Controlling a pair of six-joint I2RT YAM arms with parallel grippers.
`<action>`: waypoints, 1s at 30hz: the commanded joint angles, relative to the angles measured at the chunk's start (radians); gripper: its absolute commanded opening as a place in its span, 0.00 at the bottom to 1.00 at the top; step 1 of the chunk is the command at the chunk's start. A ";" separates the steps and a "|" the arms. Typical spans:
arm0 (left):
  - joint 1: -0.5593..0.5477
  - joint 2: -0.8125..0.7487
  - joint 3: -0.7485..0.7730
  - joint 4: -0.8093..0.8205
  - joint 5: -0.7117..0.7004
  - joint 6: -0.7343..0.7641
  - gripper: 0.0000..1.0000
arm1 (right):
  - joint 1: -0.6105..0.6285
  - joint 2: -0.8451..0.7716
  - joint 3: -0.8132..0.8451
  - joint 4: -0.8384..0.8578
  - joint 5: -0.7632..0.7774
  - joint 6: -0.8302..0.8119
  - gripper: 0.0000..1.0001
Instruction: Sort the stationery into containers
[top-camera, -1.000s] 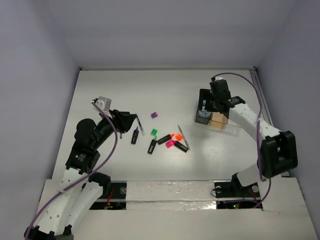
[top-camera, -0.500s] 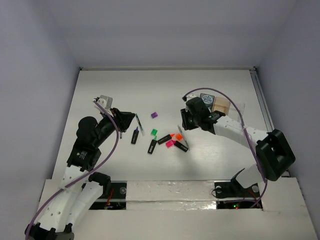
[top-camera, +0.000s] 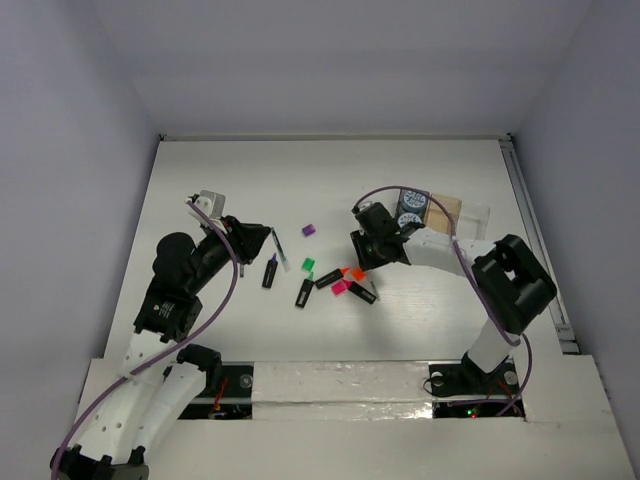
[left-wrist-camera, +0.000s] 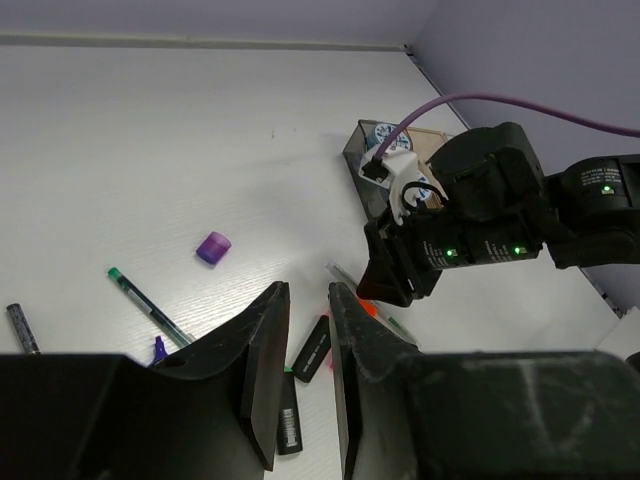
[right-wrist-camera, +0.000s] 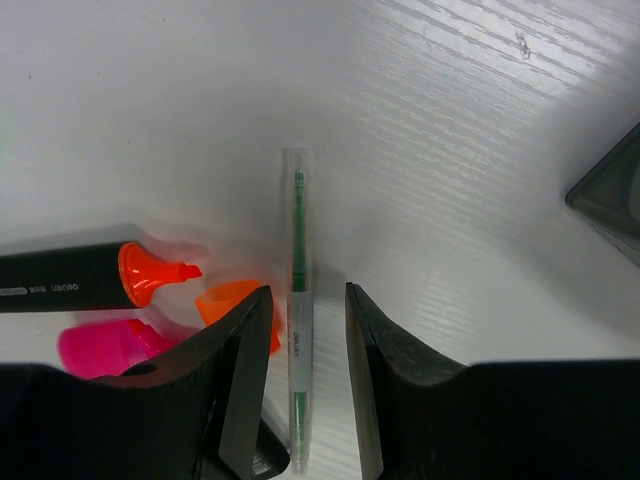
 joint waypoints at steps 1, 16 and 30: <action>0.007 -0.013 0.045 0.036 0.016 0.005 0.20 | 0.012 0.019 0.060 0.041 0.040 -0.004 0.41; 0.007 -0.016 0.045 0.039 0.021 0.002 0.22 | 0.012 0.098 0.078 0.023 0.103 -0.004 0.30; 0.007 -0.016 0.044 0.045 0.025 0.002 0.23 | 0.012 -0.044 0.090 0.042 0.155 -0.054 0.00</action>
